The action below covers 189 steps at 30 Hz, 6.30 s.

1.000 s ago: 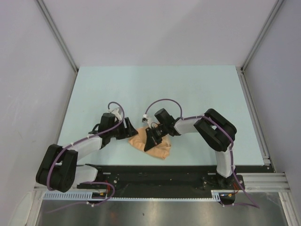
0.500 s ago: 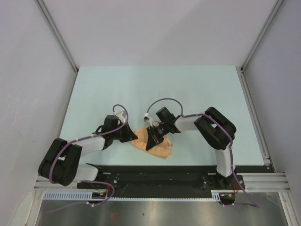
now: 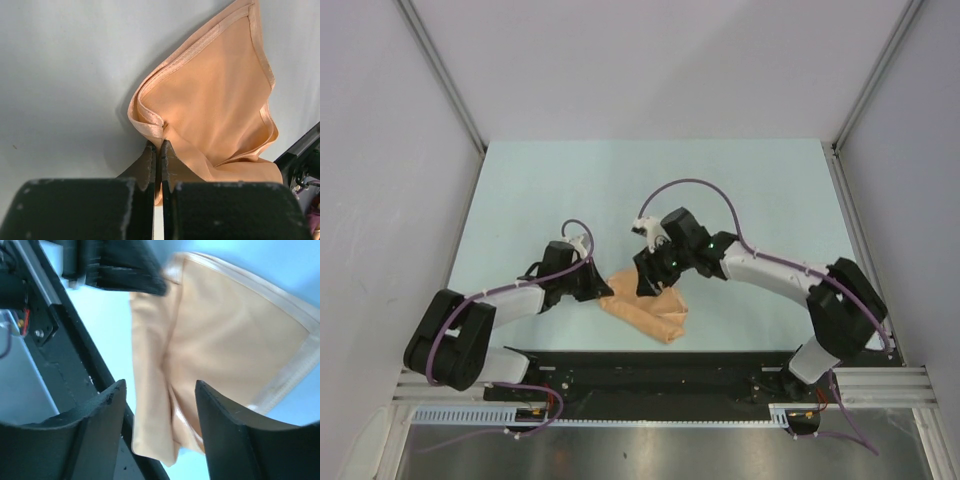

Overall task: Fold the napkin, place the utensils inside, and roll it up
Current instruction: Roll the napkin with the utensil

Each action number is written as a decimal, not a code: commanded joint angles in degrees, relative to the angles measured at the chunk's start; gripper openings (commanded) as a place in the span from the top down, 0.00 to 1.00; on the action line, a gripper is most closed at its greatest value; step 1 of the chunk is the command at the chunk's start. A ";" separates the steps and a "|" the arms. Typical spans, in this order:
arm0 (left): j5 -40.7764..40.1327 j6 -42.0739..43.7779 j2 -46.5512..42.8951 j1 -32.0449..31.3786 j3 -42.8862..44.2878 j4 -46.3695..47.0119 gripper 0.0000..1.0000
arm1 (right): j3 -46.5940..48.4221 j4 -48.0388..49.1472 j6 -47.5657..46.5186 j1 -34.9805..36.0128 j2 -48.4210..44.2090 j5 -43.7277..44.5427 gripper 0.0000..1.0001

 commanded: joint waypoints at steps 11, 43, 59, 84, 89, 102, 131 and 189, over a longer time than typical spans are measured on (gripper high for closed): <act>0.99 0.89 2.35 2.03 2.75 -2.97 1.00 | -8.78 11.80 -10.78 26.69 -3.39 37.62 0.32; 3.18 1.15 3.15 2.12 5.73 -2.26 0.97 | -6.76 7.85 -11.32 20.37 10.59 26.59 0.64; -7.63 2.47 -11.96 3.09 4.34 -8.07 0.26 | -10.53 17.16 6.16 5.70 15.15 -15.53 0.87; 1.43 -7.37 -5.30 -3.06 -8.76 14.43 0.54 | -11.41 32.90 19.62 -1.69 23.08 -30.75 0.89; 1.08 -7.55 -4.85 -3.06 -8.06 14.09 1.00 | -10.01 30.09 17.61 -2.48 20.80 -29.61 0.76; -0.59 -2.55 -0.82 -3.06 2.04 0.55 1.00 | -1.04 -0.15 -1.54 0.66 -0.47 -0.06 0.38; 2.22 0.71 7.01 -2.98 8.37 -3.23 1.00 | -9.48 13.74 -11.75 23.71 -1.98 34.20 0.35; 7.14 -7.72 -3.36 -2.36 -6.74 12.59 0.79 | -13.09 27.20 14.35 0.51 15.88 -19.42 0.60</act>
